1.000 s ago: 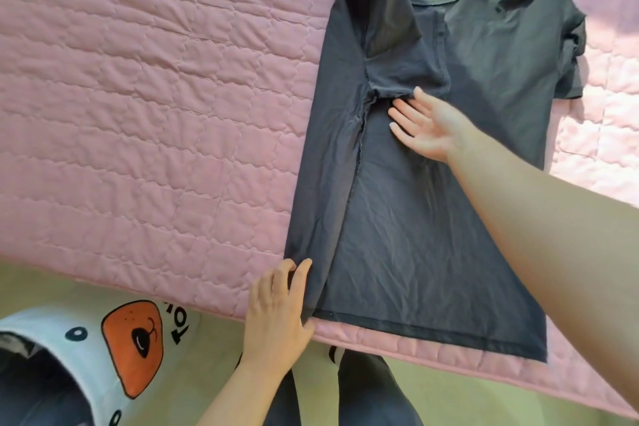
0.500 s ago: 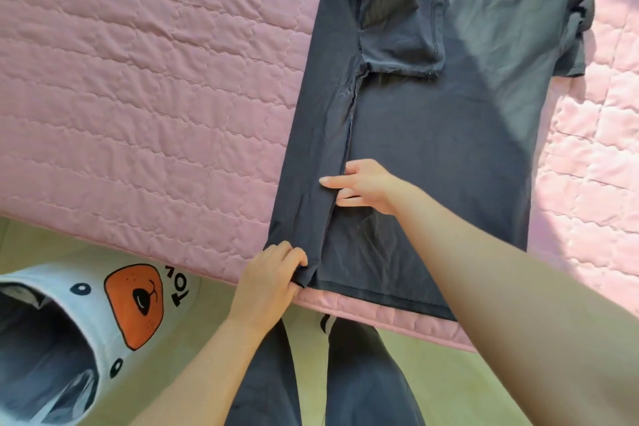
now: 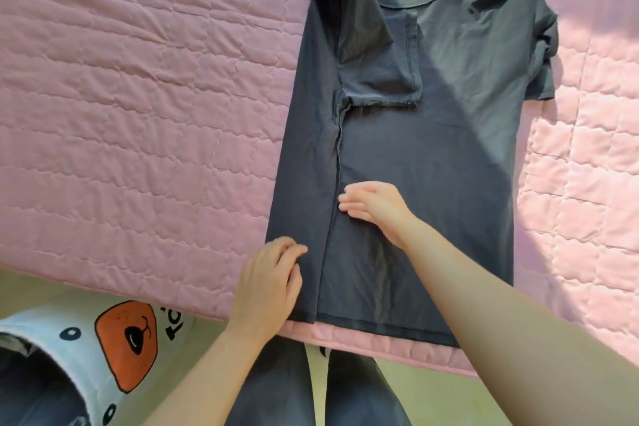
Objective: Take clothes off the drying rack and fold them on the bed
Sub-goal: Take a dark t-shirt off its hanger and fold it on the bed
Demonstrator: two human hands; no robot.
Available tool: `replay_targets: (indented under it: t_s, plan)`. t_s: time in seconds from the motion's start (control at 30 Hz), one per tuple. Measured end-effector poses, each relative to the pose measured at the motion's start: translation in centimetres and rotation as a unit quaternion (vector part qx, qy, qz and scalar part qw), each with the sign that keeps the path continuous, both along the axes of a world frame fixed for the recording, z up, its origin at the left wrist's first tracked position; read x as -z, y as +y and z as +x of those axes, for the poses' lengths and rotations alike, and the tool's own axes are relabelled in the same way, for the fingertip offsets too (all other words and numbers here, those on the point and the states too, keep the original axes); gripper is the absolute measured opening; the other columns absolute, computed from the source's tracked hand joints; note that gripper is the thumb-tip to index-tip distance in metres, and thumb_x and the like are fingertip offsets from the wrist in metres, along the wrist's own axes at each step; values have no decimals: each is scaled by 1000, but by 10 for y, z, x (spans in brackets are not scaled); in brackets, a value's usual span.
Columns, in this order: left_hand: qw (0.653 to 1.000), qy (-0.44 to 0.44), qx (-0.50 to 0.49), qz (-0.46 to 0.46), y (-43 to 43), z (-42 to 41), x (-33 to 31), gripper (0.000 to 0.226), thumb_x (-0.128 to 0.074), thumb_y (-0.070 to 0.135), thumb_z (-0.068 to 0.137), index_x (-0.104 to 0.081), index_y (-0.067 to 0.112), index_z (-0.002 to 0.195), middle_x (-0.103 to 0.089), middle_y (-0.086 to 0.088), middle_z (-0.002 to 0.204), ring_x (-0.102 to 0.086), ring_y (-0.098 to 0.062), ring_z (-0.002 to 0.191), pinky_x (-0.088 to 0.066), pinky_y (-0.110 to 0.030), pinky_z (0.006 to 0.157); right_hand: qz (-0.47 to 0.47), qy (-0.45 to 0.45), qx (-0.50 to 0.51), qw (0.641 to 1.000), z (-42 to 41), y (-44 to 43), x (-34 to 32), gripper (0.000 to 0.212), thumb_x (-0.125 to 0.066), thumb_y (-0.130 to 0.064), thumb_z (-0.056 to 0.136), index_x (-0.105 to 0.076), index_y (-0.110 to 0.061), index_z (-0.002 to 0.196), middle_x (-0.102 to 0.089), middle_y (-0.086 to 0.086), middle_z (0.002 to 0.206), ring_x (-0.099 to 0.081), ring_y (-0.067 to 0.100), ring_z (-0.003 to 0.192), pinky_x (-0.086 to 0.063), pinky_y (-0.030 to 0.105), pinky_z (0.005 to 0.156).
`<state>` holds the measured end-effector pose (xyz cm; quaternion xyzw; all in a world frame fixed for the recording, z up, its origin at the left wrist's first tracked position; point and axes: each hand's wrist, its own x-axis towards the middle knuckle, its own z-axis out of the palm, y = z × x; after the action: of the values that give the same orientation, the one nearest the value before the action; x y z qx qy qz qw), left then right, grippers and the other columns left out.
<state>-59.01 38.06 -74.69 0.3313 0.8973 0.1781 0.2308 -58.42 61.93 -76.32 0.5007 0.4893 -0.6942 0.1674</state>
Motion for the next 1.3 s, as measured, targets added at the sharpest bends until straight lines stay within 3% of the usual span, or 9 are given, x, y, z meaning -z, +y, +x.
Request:
replay_targets:
  t_s: [0.13,0.37,0.5,0.57,0.7,0.83,0.9,1.1,1.3]
  plan:
    - [1000,10,4,-26,42,-61,27,44,-53,17,96,-47,18,139,-41,-1,147,-41,-21,134,-36,-39,110,-18,53,191,980,-42,38,8,12,-56,-11,94,-62,-7,103,-68,12,106,-67,22,99,-52,28,89]
    - [994,44,14,95,143,-186,52,39,-49,5,94,-52,8,133,-48,-10,140,-46,-30,126,-38,-43,104,-73,123,407,902,-95,111,14,42,-69,-19,86,-57,-10,125,-65,8,123,-62,19,111,-49,29,91]
    - [976,0,-90,200,204,-259,56,52,-47,-6,85,-46,5,135,-48,-17,129,-49,-35,114,-40,-45,102,-33,111,372,921,-111,147,12,35,-69,-21,86,-64,-8,118,-70,8,115,-68,20,103,-56,31,79]
    - [975,-11,-117,186,226,-292,52,69,-49,-7,82,-34,18,145,-41,-13,134,-47,-34,115,-41,-46,102,9,92,311,946,-114,159,12,31,-68,-18,87,-66,-8,116,-71,8,113,-68,20,102,-55,33,87]
    - [994,42,-3,105,250,-346,47,76,-52,-5,82,-34,32,146,-32,-6,144,-43,-34,122,-33,-37,109,-17,134,222,966,-111,174,11,36,-60,-15,92,-57,-11,128,-68,6,119,-65,20,105,-54,33,87]
    - [992,-17,64,104,279,-380,45,59,-48,-9,88,-43,18,140,-48,-9,139,-49,-34,97,-39,-26,92,-42,143,330,932,-90,183,13,21,-41,-10,93,-58,-14,81,-65,1,73,-63,17,70,-50,30,74]
    - [992,-40,83,91,293,-390,43,53,-44,-11,91,-45,12,138,-53,-13,135,-48,-24,92,-40,-25,89,-28,134,329,934,-81,182,19,22,-39,-11,91,-57,-15,78,-67,2,75,-65,19,72,-50,30,75]
    - [955,153,239,-80,312,-410,26,33,-63,10,89,-61,20,120,-59,-10,121,-44,-34,116,-40,-45,96,74,90,188,975,-92,176,22,26,-68,-21,88,-68,-12,112,-74,1,101,-71,12,87,-56,26,73]
    - [968,219,86,-83,334,-409,6,28,-45,22,100,-63,17,121,-54,-23,123,-35,-36,125,-31,-43,100,155,69,217,961,-82,179,37,13,-62,-18,94,-68,-14,104,-73,-3,91,-69,9,76,-59,28,71]
